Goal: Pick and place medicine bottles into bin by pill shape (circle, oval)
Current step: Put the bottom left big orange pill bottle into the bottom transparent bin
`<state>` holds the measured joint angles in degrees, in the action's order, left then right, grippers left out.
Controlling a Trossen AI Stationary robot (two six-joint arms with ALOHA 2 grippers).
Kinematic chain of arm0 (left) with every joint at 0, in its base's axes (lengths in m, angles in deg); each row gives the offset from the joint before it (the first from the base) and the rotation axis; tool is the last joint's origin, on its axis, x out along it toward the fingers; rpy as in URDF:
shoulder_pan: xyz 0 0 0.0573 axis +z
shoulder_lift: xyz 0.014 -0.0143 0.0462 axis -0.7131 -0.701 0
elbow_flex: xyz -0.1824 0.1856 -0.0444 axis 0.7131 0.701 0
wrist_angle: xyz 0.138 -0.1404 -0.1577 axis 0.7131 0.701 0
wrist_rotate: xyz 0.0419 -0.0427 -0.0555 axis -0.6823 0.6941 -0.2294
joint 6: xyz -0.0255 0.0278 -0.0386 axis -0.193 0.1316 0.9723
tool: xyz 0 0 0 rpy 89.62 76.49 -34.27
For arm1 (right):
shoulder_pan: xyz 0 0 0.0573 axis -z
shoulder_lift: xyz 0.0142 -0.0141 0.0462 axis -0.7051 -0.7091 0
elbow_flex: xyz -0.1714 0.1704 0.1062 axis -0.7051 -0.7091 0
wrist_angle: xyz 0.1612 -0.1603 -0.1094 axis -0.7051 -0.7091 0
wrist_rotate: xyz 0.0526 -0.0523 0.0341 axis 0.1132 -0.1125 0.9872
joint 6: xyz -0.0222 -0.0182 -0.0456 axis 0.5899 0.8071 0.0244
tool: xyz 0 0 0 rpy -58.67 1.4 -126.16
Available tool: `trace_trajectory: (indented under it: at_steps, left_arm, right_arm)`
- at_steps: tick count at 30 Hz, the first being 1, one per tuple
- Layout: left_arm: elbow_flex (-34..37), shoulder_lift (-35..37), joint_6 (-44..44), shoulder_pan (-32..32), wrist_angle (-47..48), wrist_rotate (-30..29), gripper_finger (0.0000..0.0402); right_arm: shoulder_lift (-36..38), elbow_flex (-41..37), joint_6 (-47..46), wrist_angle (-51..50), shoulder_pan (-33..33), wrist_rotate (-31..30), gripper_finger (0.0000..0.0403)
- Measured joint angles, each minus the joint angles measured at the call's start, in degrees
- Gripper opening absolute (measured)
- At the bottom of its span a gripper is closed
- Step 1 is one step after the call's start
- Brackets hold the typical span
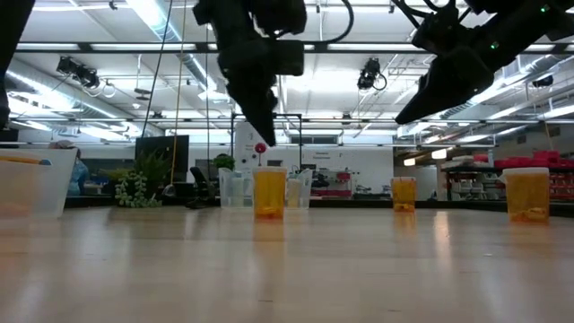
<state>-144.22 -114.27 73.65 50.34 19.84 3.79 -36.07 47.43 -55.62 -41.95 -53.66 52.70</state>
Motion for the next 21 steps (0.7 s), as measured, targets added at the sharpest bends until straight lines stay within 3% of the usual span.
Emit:
trace_trajectory:
  at_steps: [10,21]
  left_arm:
    - [0.01,-3.58,0.39,-0.87,-2.62,1.51,0.0284]
    - [-0.02,-5.35,-2.08,-2.55,-4.27,-2.23,0.0284]
  right_arm:
    - [-0.09,0.02,-0.16,-0.29,0.00,0.00,0.0255]
    - [-0.09,0.02,-0.37,0.20,0.00,0.00,0.0255]
